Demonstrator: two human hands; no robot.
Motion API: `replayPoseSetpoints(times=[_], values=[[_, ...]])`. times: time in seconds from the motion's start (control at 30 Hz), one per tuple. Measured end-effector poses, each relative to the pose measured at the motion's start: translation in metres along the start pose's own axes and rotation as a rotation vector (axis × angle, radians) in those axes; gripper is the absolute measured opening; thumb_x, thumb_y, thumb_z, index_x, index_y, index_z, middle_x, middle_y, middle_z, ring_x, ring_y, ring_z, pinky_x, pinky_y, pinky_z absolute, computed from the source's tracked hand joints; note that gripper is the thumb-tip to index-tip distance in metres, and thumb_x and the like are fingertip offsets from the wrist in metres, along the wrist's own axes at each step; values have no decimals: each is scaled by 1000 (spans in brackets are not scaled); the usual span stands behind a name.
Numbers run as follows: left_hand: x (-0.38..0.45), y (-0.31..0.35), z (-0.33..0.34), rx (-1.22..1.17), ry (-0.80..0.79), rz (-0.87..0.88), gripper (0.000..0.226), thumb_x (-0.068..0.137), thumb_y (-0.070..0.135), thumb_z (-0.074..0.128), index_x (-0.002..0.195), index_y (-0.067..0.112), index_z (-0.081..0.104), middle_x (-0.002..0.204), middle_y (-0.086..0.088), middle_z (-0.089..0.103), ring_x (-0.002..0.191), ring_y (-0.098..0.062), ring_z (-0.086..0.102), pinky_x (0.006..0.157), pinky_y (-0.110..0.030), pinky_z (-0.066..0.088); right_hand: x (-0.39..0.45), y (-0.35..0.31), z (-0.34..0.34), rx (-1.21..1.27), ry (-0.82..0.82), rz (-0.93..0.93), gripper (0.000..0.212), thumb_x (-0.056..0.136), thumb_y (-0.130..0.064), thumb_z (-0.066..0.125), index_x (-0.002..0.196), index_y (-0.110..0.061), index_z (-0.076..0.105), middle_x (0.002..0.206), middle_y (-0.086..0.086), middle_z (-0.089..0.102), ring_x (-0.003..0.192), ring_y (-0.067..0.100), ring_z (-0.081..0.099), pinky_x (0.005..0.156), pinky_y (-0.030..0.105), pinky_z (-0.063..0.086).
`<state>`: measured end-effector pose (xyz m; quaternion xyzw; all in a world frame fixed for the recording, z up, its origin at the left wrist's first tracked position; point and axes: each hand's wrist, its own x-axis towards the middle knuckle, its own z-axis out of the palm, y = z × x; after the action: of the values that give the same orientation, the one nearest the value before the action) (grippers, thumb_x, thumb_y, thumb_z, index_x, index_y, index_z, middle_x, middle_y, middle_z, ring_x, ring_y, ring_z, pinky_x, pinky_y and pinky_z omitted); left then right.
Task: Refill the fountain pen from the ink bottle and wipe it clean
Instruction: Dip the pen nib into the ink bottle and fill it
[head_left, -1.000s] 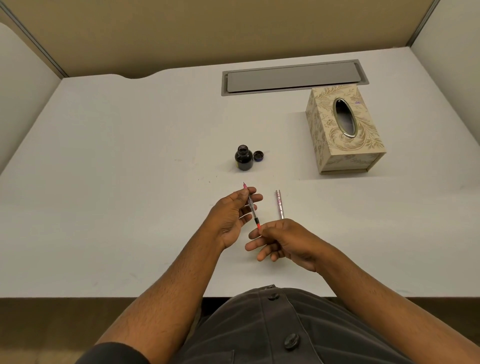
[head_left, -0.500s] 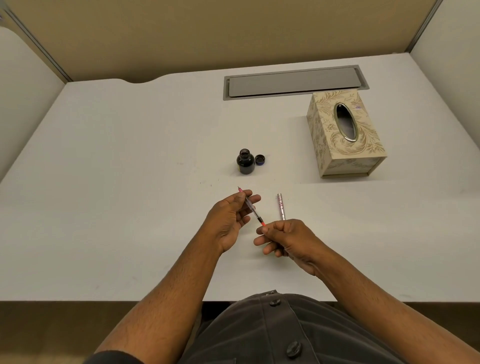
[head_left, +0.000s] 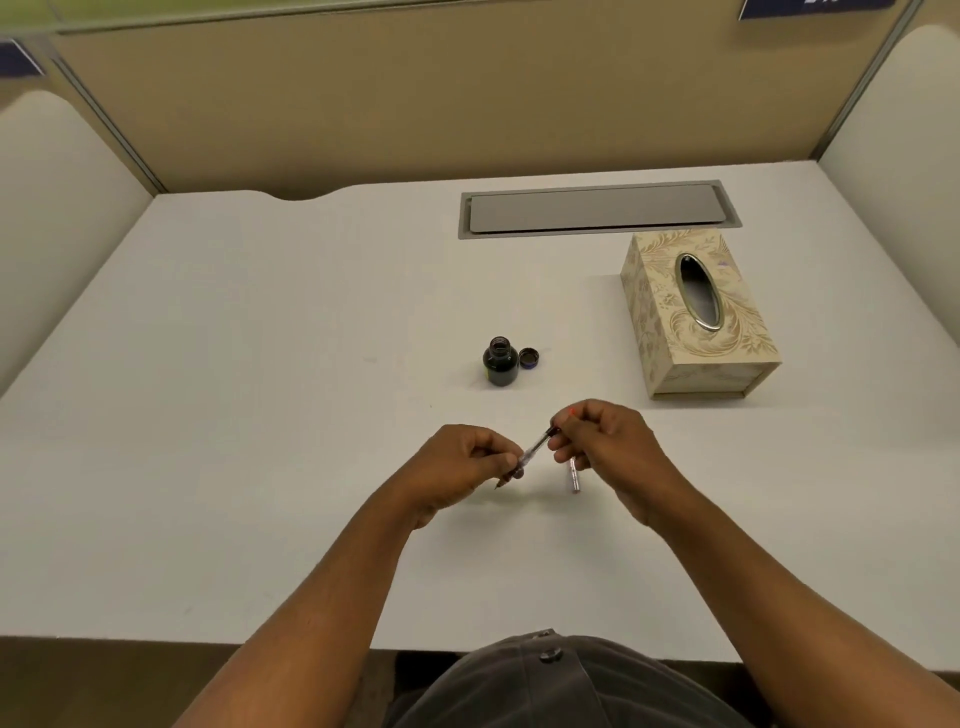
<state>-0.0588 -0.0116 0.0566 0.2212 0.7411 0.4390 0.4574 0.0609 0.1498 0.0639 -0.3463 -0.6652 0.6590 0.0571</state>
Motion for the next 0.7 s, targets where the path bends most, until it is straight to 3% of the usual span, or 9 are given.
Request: replayPoseSetpoints(times=[0.13,0.2,0.3,0.43,0.57,0.7], values=[[9,24,-11,119,-54,38,20,94,17,60,108,20,73,97,5,76,97,-3,66,82,-20,47,16,-31,-1,-216,-45,-125,14,92,-20,60,85,-12,69,72,2,74,63,10,67,60,24,47],[16,38,-17,181,-51,67,20,93,16,60,110,17,72,103,5,74,103,-5,65,81,-15,47,27,-49,0,-363,-37,-218,14,91,-23,61,84,-16,69,73,-1,74,65,9,68,60,22,47],[28,60,-25,216,-9,113,19,92,13,60,108,9,71,108,4,71,102,-7,64,86,-20,47,44,-77,1,-512,-15,-331,14,91,-24,59,88,-18,71,79,-3,73,73,12,69,66,25,51],[44,85,-33,220,119,151,17,93,16,58,102,7,70,89,6,71,77,-4,62,61,-14,43,67,-110,4,-572,12,-412,19,94,-24,56,98,-13,71,89,-2,72,83,15,68,72,28,53],[58,96,-41,217,211,176,17,92,18,62,104,9,67,98,-4,72,89,-14,65,66,-18,47,87,-126,7,-576,57,-437,15,94,-26,58,94,-16,70,86,-3,72,85,15,68,69,25,51],[68,99,-50,171,223,182,20,92,17,62,111,13,68,95,-2,74,87,-8,67,66,-17,45,104,-131,11,-550,85,-407,17,92,-30,62,93,-16,70,86,-3,73,82,12,68,62,22,46]])
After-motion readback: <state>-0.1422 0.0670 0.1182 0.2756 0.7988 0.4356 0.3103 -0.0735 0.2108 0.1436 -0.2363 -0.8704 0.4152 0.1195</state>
